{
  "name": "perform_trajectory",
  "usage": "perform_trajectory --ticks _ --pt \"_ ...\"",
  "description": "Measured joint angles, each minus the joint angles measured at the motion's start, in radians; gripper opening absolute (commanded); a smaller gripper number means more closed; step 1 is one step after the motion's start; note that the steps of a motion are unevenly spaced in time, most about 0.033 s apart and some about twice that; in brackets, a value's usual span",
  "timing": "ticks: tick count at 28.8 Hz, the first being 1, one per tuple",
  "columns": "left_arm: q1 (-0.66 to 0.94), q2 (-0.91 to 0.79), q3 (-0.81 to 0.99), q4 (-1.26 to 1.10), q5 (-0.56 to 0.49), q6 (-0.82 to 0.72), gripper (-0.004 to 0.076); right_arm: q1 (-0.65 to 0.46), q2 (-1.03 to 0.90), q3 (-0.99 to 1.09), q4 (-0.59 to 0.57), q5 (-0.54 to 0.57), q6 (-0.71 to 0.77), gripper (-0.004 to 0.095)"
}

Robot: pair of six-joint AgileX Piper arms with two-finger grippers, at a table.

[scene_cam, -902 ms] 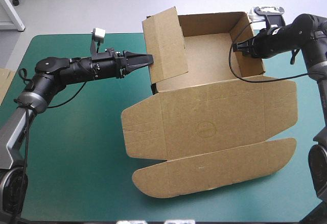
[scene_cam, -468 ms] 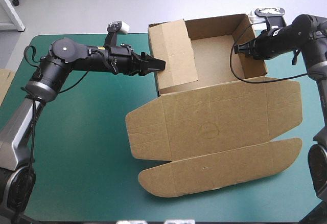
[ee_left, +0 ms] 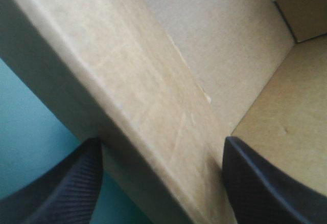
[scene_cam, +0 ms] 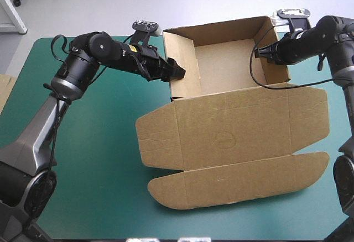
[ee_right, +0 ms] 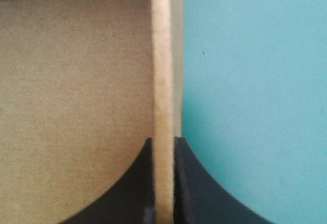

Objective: Fold the box

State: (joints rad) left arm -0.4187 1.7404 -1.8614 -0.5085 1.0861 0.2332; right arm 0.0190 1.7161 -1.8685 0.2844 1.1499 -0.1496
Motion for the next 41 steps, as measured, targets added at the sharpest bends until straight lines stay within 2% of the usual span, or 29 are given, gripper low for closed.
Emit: perform_trajectory --ticks 10,18,21,24,27,41 --pt "-0.097 0.07 -0.131 0.302 0.072 -0.182 0.0407 -0.001 0.0 0.0 0.008 -0.001 0.028 0.0" --pt "-0.127 0.115 -0.2 0.455 0.116 -0.243 0.0391 0.015 0.029 0.0 0.01 -0.001 0.091 0.0" --pt "-0.128 0.132 -0.209 0.524 0.137 -0.257 0.0287 0.037 0.044 0.001 0.004 -0.003 0.117 0.0" --pt "-0.128 0.157 -0.213 0.576 0.154 -0.262 0.0115 0.063 0.058 0.001 -0.003 -0.011 0.139 0.0" --pt "-0.128 0.185 -0.213 0.619 0.157 -0.281 0.0001 0.082 0.069 0.001 -0.012 -0.009 0.161 0.0" --pt "-0.136 0.227 -0.216 0.672 0.141 -0.294 -0.001 0.102 0.102 0.003 -0.058 0.059 0.233 0.0"
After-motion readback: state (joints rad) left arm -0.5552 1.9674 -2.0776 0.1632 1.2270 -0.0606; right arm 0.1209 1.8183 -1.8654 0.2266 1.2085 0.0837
